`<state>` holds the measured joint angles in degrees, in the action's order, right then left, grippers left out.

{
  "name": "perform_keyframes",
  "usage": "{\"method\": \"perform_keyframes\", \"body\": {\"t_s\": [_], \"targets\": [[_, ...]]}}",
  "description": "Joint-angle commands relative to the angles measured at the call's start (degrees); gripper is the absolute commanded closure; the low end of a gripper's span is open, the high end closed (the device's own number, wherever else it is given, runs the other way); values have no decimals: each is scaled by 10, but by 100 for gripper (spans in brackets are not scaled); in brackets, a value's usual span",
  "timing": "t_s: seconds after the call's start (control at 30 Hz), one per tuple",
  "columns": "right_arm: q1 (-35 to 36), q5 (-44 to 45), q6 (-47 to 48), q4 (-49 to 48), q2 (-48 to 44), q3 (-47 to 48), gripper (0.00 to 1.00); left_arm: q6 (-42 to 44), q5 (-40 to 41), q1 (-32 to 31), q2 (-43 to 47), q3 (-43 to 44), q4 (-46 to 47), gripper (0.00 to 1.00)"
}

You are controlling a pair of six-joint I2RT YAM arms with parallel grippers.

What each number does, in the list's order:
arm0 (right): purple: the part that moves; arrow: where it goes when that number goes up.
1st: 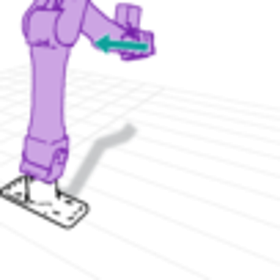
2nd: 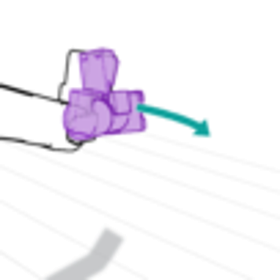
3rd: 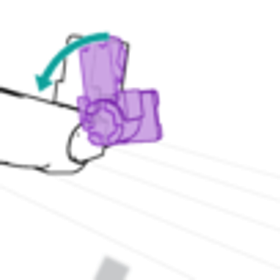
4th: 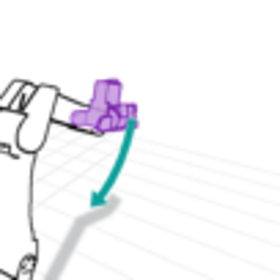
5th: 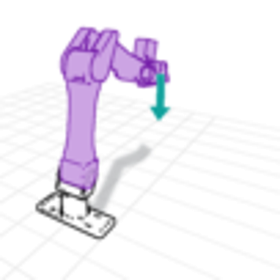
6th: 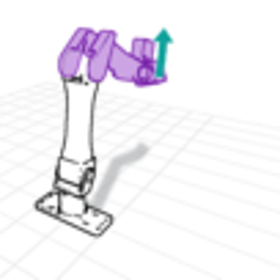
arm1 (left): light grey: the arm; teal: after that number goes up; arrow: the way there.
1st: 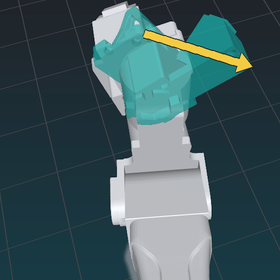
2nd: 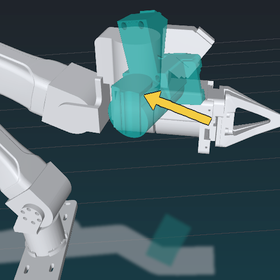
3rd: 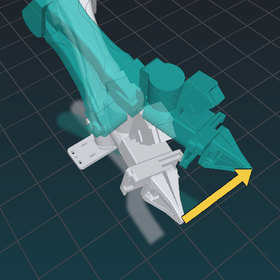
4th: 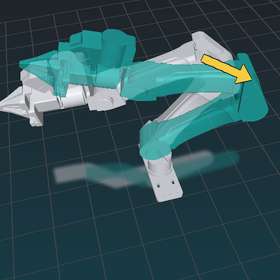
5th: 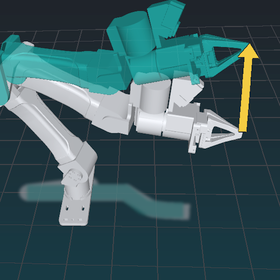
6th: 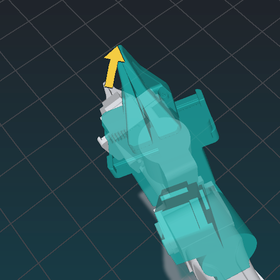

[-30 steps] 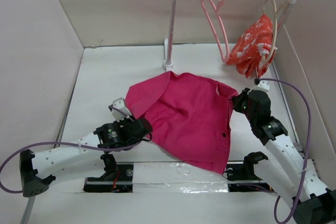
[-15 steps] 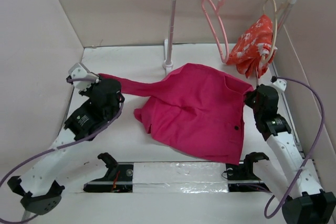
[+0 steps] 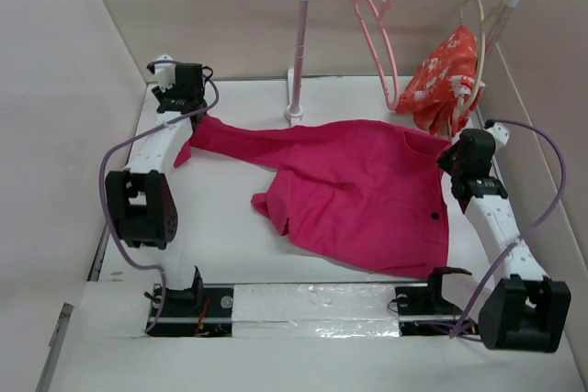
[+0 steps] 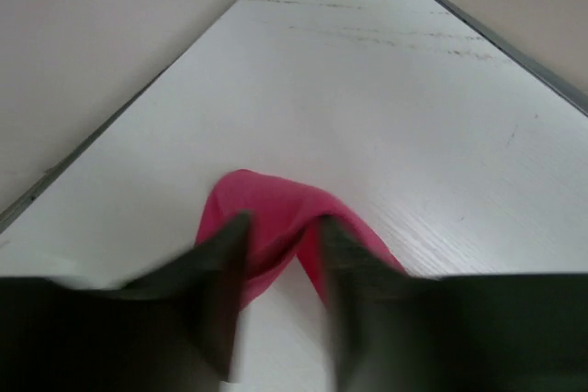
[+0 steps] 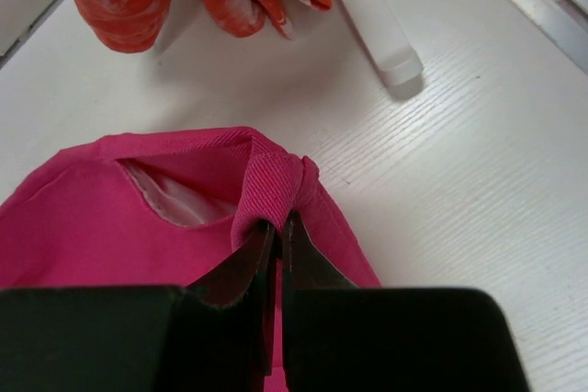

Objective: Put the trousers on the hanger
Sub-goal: Flatten out the trousers at the center of the board.

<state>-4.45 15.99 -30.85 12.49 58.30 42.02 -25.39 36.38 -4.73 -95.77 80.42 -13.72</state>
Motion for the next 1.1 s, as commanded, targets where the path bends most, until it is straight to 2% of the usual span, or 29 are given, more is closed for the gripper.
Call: {"method": "perform_keyframes", "body": {"t_s": [0.0,0.03,0.1,0.13,0.17,0.27,0.3,0.33,0.37,0.43,0.47,0.5,0.53,0.57,0.67,0.7,0.73,0.77,0.83,0.87,0.9,0.93,0.97,1.0,1.07], "targets": [[-6,-23,5,-64,38,71,93,26,-18,-1,-24,74,30,54],[-6,-25,11,-48,44,83,89,7,-28,-1,-36,90,21,44],[7,-25,19,-44,43,94,66,-12,-60,-9,-24,77,41,23],[12,-25,25,-47,35,92,56,-22,-67,-23,6,38,54,20],[26,-27,28,-48,24,87,38,-53,-71,-32,24,16,65,19],[73,-39,37,-51,-35,58,23,-130,-91,-83,122,-113,106,19],[87,-49,38,-53,-54,47,22,-142,-97,-105,151,-160,158,19],[101,-50,40,-53,-72,25,22,-149,-91,-129,210,-249,183,19],[117,-52,38,-52,-106,15,22,-162,-78,-180,236,-287,195,19],[166,-77,41,-39,-138,-9,30,-205,-54,-225,302,-387,205,22],[186,-91,39,-39,-164,-18,61,-211,-50,-248,322,-414,206,24],[231,-127,35,-40,-177,-27,83,-219,-31,-291,342,-440,200,28],[258,-149,30,-53,-187,-38,96,-234,-20,-309,376,-480,191,30],[287,-160,24,-62,-194,-59,100,-244,-11,-324,391,-492,177,31],[418,-184,13,-89,-200,-76,100,-265,-19,-353,436,-538,138,52],[448,-144,15,-88,-190,-75,100,-264,-52,-363,447,-547,137,64],[506,-111,16,-71,-183,-71,100,-280,-62,-397,467,-562,121,70],[533,-82,16,-59,-177,-66,100,-289,-69,-419,476,-569,118,76],[579,-17,14,-35,-163,-53,100,-321,-61,-469,494,-580,88,80],[616,-4,8,-32,-161,-51,100,-351,-56,-511,496,-584,81,78],[631,12,5,-34,-159,-52,100,-366,-54,-525,495,-586,65,72],[643,19,-2,-47,-159,-59,100,-378,-55,-534,486,-590,58,59],[653,24,-5,-55,-157,-64,100,-387,-56,-540,478,-591,54,50],[666,28,-9,-66,-149,-71,99,-405,-58,-540,460,-592,47,47],[675,30,-11,-65,-138,-72,98,-411,-57,-540,444,-593,52,47]]}}
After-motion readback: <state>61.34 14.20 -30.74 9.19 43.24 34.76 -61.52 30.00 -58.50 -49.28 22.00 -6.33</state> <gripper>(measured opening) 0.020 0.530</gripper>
